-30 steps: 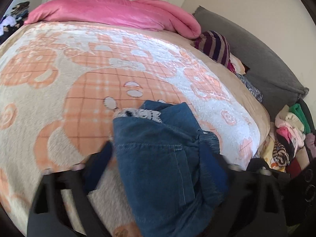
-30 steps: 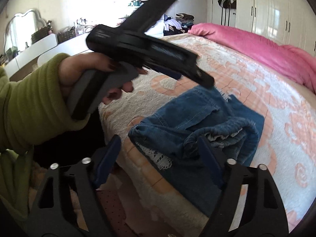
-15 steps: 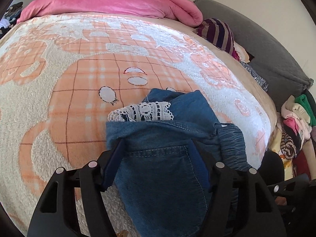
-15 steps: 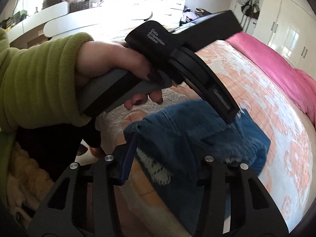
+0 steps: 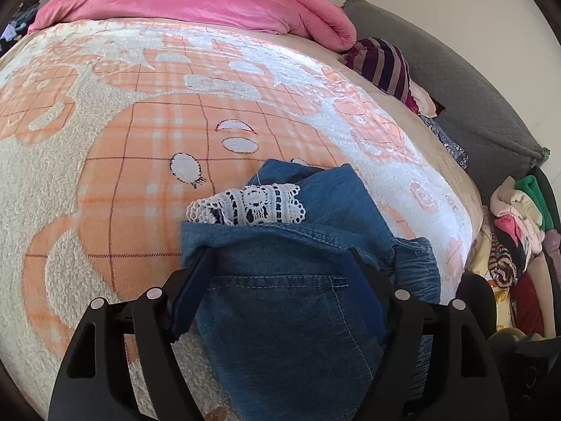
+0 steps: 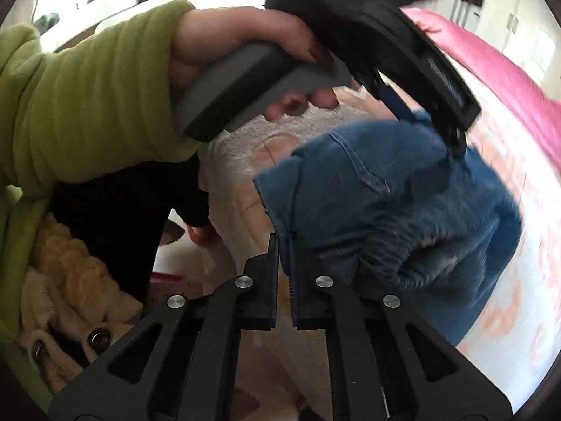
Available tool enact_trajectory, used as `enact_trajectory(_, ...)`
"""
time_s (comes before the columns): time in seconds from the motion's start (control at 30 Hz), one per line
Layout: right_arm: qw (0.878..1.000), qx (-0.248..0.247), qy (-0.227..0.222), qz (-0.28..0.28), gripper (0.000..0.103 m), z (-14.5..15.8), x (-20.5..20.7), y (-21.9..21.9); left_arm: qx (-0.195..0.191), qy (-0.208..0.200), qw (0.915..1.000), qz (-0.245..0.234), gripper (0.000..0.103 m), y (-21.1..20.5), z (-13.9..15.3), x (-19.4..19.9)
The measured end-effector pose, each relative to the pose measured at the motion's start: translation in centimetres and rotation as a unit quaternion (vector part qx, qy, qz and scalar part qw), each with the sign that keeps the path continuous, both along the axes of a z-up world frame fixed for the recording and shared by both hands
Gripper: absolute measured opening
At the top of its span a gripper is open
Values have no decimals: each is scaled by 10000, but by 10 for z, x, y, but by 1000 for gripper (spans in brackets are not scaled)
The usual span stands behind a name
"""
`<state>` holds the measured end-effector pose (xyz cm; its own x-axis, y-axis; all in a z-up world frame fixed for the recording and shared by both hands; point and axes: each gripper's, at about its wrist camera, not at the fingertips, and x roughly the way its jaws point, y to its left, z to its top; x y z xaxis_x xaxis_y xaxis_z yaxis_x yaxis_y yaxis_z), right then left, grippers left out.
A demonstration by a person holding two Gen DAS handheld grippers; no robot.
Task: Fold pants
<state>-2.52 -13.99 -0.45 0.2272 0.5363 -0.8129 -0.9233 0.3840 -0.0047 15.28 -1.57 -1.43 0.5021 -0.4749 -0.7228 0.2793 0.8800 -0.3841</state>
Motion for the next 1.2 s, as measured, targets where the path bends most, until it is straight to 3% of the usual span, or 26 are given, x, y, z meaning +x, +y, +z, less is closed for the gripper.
enact_trajectory(0.17,9991,420,-29,18,11,33,-3,-6,-98,-2,10000,-1,75,3,0,-1)
enact_trajectory(0.37,9963,775,-219,312,11,62,-6,12,-66,-38,10000,-5,75,4,1,-3)
enact_trajectory(0.5,9981,421,-365,271,11,47,3,33,-28,-61,10000,-27,75,3,1,-5)
enact_trajectory(0.73,9981,358,482,-129,13,7,28,22,-21,-73,10000,-42,77,3,0,-5)
enact_trajectory(0.87,9961,512,720,-54,28,5,29,19,-15,-86,9999,-65,79,1,0,-5)
enact_trajectory(1.07,9964,527,663,89,40,11,12,22,-20,-138,9999,-24,79,2,2,-6)
enact_trajectory(1.2,9944,906,550,-54,49,31,15,-5,20,-252,9996,127,84,7,10,-12)
